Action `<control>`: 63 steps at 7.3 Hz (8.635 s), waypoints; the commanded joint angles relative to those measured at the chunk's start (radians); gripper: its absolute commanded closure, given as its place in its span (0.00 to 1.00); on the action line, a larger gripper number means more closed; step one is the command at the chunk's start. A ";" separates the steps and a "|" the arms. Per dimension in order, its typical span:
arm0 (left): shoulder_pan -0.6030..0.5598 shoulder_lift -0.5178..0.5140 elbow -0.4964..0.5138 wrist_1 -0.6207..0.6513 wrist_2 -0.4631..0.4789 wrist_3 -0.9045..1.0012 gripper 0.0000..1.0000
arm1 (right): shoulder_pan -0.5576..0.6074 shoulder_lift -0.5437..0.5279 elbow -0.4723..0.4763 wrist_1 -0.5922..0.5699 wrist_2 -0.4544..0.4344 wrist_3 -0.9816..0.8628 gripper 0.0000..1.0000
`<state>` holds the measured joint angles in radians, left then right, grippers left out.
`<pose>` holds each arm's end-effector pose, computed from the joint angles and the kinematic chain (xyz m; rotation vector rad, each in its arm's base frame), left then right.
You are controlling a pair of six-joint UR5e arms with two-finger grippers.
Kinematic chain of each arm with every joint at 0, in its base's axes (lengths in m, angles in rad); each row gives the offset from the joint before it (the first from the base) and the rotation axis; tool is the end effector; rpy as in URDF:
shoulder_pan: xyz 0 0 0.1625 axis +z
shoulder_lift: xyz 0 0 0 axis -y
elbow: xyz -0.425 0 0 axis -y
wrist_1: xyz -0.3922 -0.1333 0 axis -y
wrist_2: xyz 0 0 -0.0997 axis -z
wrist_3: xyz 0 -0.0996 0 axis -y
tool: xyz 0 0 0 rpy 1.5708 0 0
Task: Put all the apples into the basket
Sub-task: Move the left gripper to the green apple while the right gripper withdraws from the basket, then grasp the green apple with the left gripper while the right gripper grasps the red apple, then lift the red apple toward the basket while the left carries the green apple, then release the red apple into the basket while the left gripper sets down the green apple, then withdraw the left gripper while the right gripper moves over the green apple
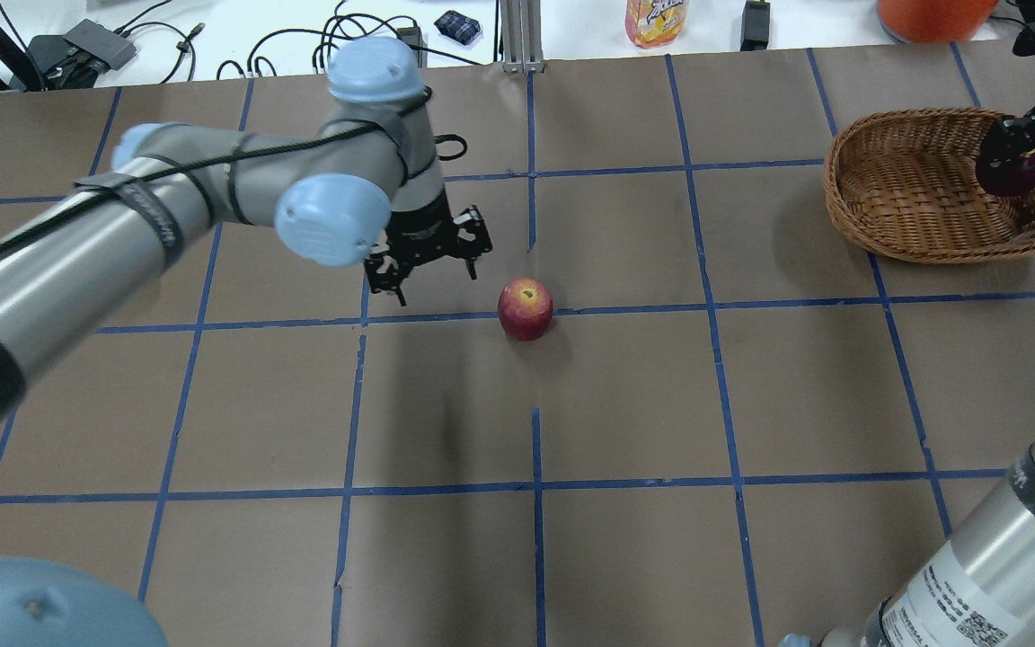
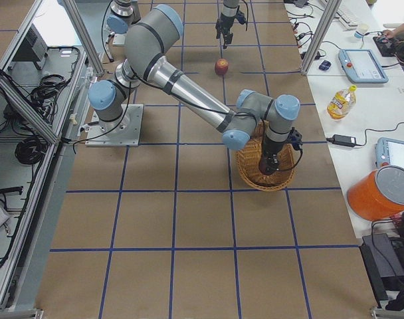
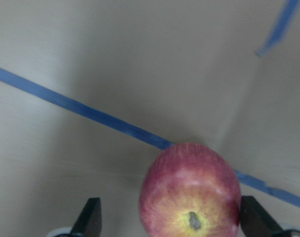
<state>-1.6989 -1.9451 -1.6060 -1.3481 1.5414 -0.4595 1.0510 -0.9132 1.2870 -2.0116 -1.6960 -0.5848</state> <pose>-0.2111 -0.5724 0.2856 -0.5158 3.0587 0.2913 -0.2582 -0.6945 0.2637 0.0912 -2.9985 -0.0131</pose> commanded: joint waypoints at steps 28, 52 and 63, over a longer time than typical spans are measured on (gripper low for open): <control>0.706 -0.190 -0.115 0.765 -0.147 1.785 0.17 | 0.836 -0.081 0.287 -0.041 0.360 1.060 0.00; -0.156 0.082 -0.204 0.561 -0.118 -0.115 0.00 | 0.092 -0.033 0.117 -0.009 0.013 0.114 0.00; 0.113 0.430 0.001 -0.197 -0.030 0.567 0.00 | 0.687 -0.191 0.123 0.194 0.190 0.735 0.00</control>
<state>-1.5903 -1.5069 -1.6135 -1.5637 1.5691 0.1143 1.6704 -1.1189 1.3993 -1.8131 -1.5182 0.1287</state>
